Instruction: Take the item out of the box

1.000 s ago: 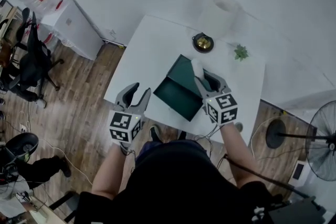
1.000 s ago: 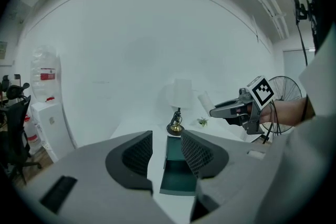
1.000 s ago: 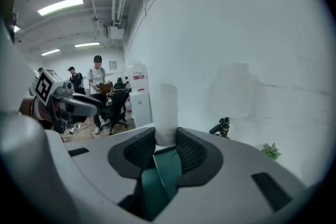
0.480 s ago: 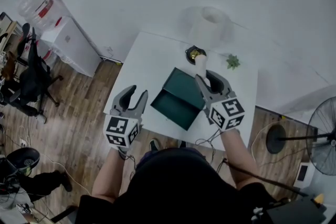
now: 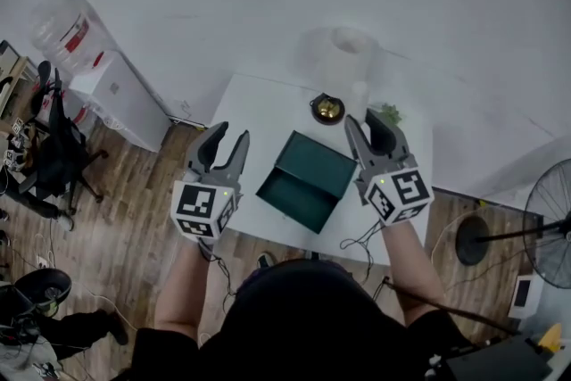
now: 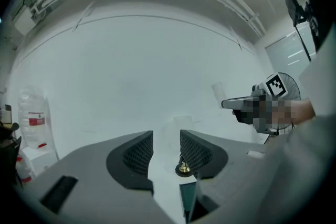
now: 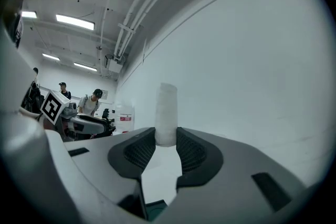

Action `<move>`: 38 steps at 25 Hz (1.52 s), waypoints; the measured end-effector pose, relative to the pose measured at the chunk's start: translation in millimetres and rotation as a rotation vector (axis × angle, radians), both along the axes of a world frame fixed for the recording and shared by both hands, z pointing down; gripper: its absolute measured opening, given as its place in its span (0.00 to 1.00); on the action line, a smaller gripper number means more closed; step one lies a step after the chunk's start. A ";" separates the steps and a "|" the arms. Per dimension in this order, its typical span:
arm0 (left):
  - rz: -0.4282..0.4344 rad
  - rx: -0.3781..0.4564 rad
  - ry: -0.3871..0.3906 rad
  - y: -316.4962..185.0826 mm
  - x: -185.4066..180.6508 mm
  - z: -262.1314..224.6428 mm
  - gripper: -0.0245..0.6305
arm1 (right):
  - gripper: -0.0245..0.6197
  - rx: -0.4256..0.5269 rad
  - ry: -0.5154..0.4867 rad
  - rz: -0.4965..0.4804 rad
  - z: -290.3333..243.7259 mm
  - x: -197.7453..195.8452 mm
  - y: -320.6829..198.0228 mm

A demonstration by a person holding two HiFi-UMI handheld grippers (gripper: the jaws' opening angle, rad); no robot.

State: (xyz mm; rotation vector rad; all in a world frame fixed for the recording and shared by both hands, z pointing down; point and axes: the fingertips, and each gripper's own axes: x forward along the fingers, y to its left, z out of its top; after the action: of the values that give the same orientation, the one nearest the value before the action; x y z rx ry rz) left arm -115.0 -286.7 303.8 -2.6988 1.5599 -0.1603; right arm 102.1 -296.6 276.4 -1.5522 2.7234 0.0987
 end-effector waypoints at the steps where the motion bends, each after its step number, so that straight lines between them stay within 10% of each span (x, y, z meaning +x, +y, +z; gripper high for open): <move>1: 0.009 0.021 -0.008 -3.5 3.7 -9.0 0.28 | 0.23 0.014 -0.005 0.008 -6.1 1.7 0.1; 9: -0.035 0.086 0.099 -13.0 -4.3 -40.5 0.27 | 0.23 0.047 -0.097 0.088 -25.1 15.6 3.3; 38: -0.073 0.026 0.088 -47.7 -31.9 -12.8 0.27 | 0.23 -0.041 -0.125 0.148 6.5 35.4 -28.0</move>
State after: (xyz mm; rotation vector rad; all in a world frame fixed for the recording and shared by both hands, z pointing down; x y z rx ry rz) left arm -147.0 -334.4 291.1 -2.6655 1.6717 -0.0222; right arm 137.5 -324.6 282.9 -1.7077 2.5303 -0.0529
